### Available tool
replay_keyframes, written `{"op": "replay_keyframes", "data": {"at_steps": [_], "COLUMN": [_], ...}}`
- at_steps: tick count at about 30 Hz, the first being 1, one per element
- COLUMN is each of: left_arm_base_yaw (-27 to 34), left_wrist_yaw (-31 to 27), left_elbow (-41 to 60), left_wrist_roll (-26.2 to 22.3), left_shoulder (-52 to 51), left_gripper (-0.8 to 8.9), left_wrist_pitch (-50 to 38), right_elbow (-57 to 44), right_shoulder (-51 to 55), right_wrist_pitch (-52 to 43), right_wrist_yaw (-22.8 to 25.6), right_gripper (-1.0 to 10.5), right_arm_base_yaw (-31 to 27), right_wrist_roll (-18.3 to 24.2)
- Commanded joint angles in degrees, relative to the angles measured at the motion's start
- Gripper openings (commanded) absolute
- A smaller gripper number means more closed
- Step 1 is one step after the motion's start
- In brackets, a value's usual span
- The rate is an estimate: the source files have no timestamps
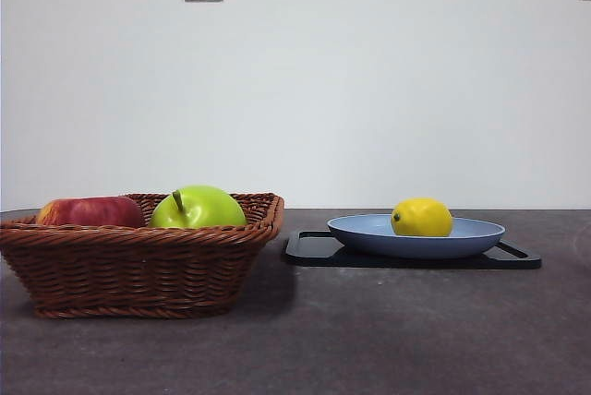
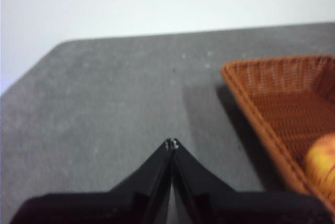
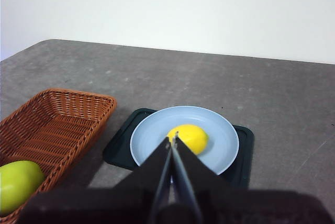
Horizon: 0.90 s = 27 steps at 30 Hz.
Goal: Take the lemon from the basket,put the lemon in the plate,hand out the plate
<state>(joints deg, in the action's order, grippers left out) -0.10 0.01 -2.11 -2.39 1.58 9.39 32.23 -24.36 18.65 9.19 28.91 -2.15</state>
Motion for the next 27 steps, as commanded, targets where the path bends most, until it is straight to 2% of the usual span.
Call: {"op": "replay_keyframes", "data": {"at_steps": [1, 27], "left_arm_base_yaw": [0.2, 0.6], "left_wrist_yaw": [0.2, 0.1], "left_elbow": [1.2, 1.7], "left_wrist_roll": [-0.1, -0.2], "left_shoulder": [-1.4, -1.5], "left_gripper": [0.08, 0.08], "left_wrist_pitch": [-0.7, 0.9], "right_elbow": [0.4, 0.4], "right_shoulder": [0.0, 0.0], "right_wrist_pitch": [-0.4, -0.4], "right_wrist_yaw": [0.2, 0.2], "right_gripper": [0.0, 0.0], "right_arm_base_yaw": [0.4, 0.4], "right_wrist_roll": [-0.3, -0.3]}}
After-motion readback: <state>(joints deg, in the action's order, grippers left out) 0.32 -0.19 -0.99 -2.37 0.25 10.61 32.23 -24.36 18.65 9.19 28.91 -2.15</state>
